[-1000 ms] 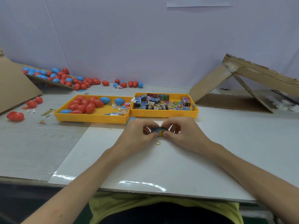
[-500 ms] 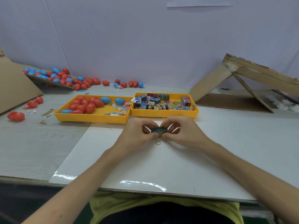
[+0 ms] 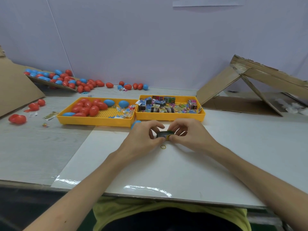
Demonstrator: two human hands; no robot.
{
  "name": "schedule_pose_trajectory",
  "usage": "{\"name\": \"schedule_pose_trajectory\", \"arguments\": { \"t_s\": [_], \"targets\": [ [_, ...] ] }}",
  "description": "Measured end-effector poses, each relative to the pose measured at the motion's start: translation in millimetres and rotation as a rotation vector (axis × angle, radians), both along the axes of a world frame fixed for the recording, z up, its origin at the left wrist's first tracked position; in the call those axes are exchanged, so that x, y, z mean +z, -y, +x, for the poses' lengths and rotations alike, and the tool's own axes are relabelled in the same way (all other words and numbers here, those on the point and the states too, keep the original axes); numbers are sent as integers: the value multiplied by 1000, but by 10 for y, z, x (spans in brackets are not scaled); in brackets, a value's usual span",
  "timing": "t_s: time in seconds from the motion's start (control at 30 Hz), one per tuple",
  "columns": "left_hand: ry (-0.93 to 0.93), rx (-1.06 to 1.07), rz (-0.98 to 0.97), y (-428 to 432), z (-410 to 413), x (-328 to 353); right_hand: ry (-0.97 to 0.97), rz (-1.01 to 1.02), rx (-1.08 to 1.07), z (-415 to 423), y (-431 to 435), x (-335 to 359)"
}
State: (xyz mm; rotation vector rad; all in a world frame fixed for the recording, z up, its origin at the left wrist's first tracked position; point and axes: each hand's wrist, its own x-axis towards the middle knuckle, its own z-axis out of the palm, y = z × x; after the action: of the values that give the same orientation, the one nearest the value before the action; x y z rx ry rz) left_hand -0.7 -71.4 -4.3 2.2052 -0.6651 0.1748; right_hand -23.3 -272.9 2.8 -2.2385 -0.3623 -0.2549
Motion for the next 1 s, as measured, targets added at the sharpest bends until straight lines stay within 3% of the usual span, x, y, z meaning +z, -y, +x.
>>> {"name": "schedule_pose_trajectory", "arguments": {
  "t_s": [0.53, 0.8, 1.0],
  "targets": [
    [63, -35, -28, 4, 8, -17, -81, 59, -3, -13, 34, 29],
    [50, -20, -25, 4, 33, -49, -44, 230, -124, 15, 73, 12],
    [67, -22, -36, 13, 23, -45, -5, 197, -97, 35, 55, -9]
  ]
}}
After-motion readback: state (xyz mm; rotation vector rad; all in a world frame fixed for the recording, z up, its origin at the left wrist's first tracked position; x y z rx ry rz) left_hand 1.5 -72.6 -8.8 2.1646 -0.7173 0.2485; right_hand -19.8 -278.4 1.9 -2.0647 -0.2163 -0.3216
